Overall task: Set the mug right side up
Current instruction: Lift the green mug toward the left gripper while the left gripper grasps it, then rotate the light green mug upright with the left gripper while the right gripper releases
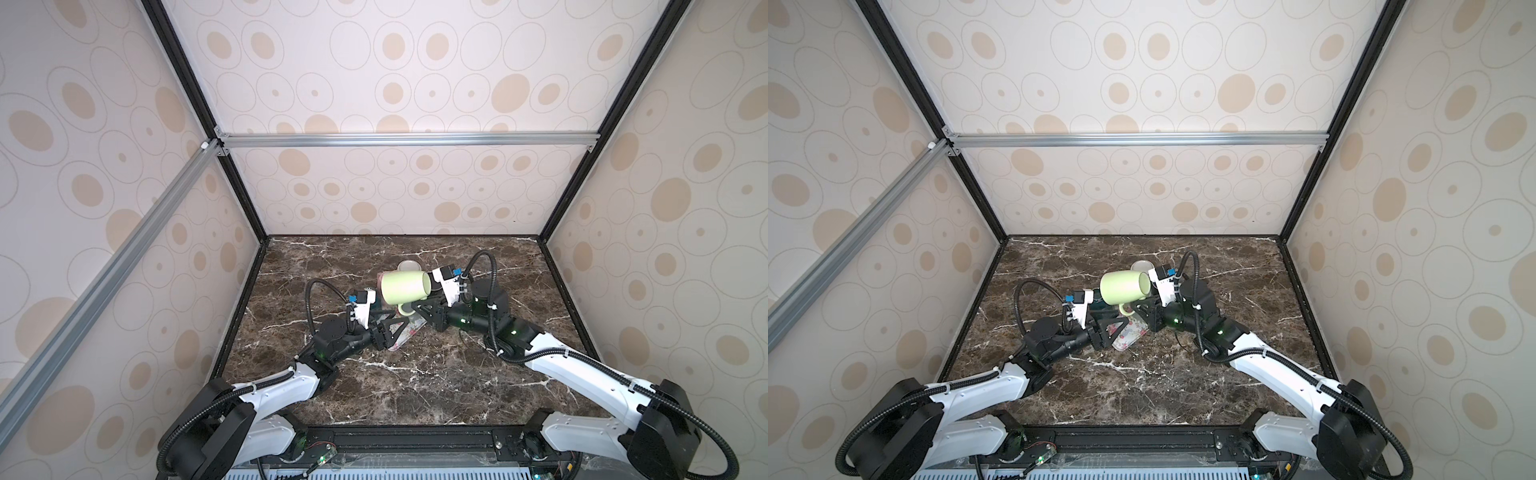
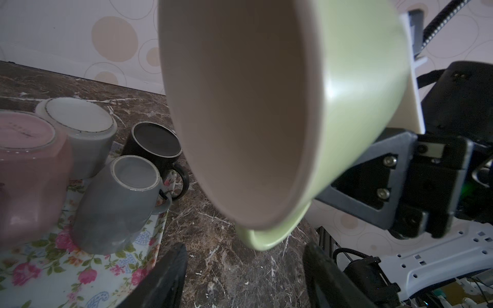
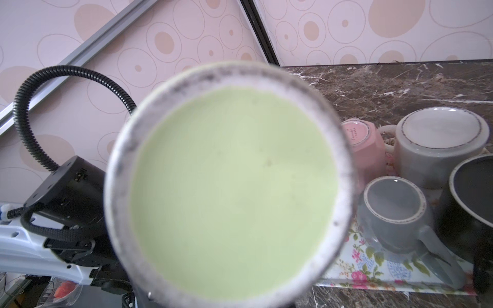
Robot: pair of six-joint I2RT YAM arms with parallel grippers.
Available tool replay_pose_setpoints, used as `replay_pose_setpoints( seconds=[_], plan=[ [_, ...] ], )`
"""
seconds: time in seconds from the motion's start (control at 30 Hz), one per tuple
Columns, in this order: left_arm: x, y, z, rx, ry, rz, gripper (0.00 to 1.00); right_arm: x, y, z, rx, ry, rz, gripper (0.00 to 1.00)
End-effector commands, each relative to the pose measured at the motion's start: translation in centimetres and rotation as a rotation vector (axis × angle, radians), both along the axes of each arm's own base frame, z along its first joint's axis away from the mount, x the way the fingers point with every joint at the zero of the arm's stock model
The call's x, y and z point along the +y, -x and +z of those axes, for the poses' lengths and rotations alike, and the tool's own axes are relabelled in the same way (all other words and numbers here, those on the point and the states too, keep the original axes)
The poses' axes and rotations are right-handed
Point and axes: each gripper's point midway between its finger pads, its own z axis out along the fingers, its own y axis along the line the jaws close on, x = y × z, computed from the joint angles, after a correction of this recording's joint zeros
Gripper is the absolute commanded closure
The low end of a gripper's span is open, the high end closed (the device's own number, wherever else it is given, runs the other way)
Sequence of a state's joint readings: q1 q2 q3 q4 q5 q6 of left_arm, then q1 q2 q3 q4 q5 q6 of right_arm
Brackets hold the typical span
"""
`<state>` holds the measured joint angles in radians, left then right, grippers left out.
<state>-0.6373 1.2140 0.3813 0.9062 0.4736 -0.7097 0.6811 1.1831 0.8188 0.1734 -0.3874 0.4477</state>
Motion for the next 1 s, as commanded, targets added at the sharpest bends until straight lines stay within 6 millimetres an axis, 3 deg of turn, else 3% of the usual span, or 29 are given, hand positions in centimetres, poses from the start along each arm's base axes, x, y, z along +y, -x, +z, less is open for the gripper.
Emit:
replay_pose_setpoints(
  seconds=[0.0,0.33,0.7,0.87,0.97],
  plan=[
    [-1.0,0.2,4.1,-0.109,0.066,-0.042,0.37,0.1,0.7,4.7,-0.123,-0.134,0.039,1.00],
    [-1.3,0.9,5.9,-0.162,0.127,-0.086,0.53,0.1,0.8,4.8,-0.104,-0.184,0.057,1.00],
    [-1.7,1.4,7.3,-0.181,0.182,-0.129,0.58,0.5,0.9,4.3,-0.093,-0.201,0.092,1.00],
    [-2.1,1.2,7.7,-0.181,0.171,-0.142,0.78,0.5,1.1,4.1,-0.089,-0.200,0.112,1.00],
    [-2.2,1.0,7.8,-0.177,0.167,-0.136,0.81,0.6,1.0,3.6,-0.078,-0.194,0.115,1.00]
  ],
)
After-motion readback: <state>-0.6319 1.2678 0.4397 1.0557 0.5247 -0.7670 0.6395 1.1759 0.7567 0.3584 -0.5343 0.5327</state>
